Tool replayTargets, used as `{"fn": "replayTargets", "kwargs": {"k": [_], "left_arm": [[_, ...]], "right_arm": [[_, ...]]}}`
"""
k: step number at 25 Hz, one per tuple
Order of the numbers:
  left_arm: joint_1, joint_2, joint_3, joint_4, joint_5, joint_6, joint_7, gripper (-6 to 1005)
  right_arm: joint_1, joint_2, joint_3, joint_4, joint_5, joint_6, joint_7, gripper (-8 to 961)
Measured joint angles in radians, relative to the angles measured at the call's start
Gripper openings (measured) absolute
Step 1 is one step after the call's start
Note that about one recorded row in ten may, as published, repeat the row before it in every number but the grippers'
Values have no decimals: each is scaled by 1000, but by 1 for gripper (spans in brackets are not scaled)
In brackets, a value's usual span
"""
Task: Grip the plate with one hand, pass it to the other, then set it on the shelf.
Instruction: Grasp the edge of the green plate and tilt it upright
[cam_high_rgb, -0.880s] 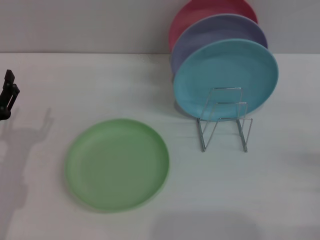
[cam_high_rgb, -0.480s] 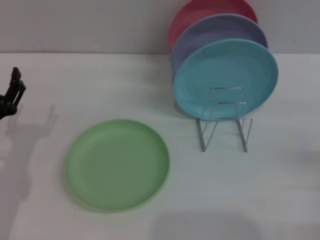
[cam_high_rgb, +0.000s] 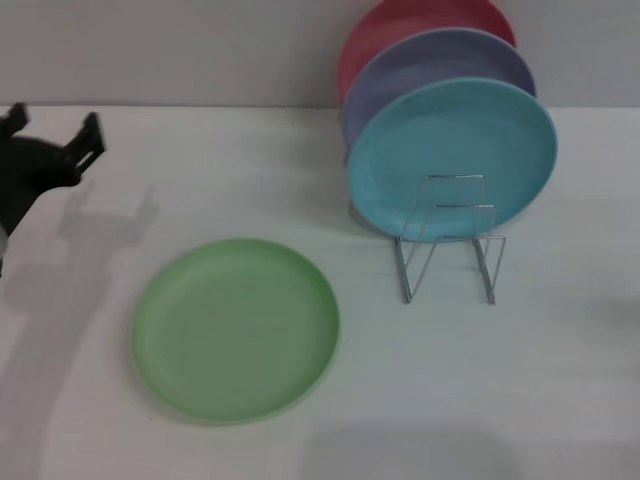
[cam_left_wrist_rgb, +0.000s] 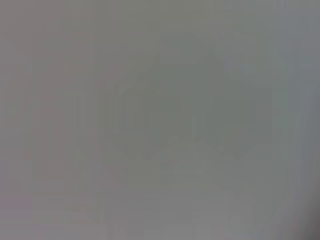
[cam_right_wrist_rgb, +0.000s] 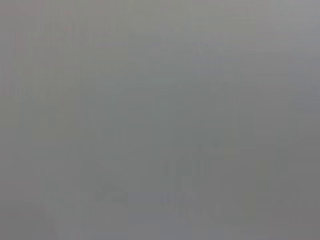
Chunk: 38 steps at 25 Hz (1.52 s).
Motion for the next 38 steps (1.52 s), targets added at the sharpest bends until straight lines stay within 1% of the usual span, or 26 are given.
{"fn": "replayTargets", "kwargs": {"k": [2, 3, 4, 5, 6, 7, 8, 9, 10, 11, 13, 14, 15, 16, 18, 21, 28, 38], "left_arm": [[7, 0, -37, 150, 15, -264, 0, 812], [-13, -5, -82, 250, 10, -511, 4, 811], [-13, -5, -82, 250, 10, -511, 4, 809], [-32, -14, -117, 296, 7, -660, 12, 808], [-53, -32, -155, 324, 6, -791, 30, 806], [-65, -44, -177, 336, 6, -853, 42, 805], [-104, -81, -246, 355, 5, -1020, 92, 803], [-104, -81, -246, 355, 5, -1020, 92, 802], [-138, -94, -283, 349, 1, -1133, 118, 801], [-138, -94, -283, 349, 1, -1133, 118, 799], [-184, -90, -301, 321, -27, -1244, 125, 796], [-184, -90, -301, 321, -27, -1244, 125, 795], [-203, -89, -307, 307, -42, -1289, 132, 793], [-203, -89, -307, 307, -42, -1289, 132, 792], [-230, -91, -314, 287, -49, -1346, 149, 789], [-244, -91, -309, 269, -58, -1366, 156, 785], [-274, -92, -310, 201, -70, -1381, 169, 775], [-294, -93, -310, 151, -71, -1381, 181, 760]], "right_arm": [[1, 0, 0, 0, 0, -1, 0, 796], [2, 0, 1, 0, 0, -2, 0, 796], [2, 0, 1, 0, 0, -2, 0, 796], [3, 0, 2, 0, 0, -2, 0, 796], [4, 0, 3, 0, 0, -3, 0, 796], [5, 0, 4, -1, 0, -3, 0, 796], [5, 0, 4, -1, 0, -4, -1, 795], [5, 0, 4, -1, 0, -4, -1, 795], [6, 0, 2, -1, 1, -4, -1, 795], [6, 0, 2, -1, 1, -4, -1, 795], [7, 0, 4, -2, 2, -4, -1, 795], [7, 0, 4, -2, 2, -4, -1, 795], [8, 0, 2, -2, 3, -5, -1, 795], [9, 0, 1, -2, 3, -5, 0, 795], [11, 0, 2, -2, 3, -5, 0, 795], [13, 0, 2, -2, 3, -5, 0, 795], [18, 0, 6, -5, 3, -5, 0, 795], [18, 0, 7, -8, 1, -5, -4, 796]]}}
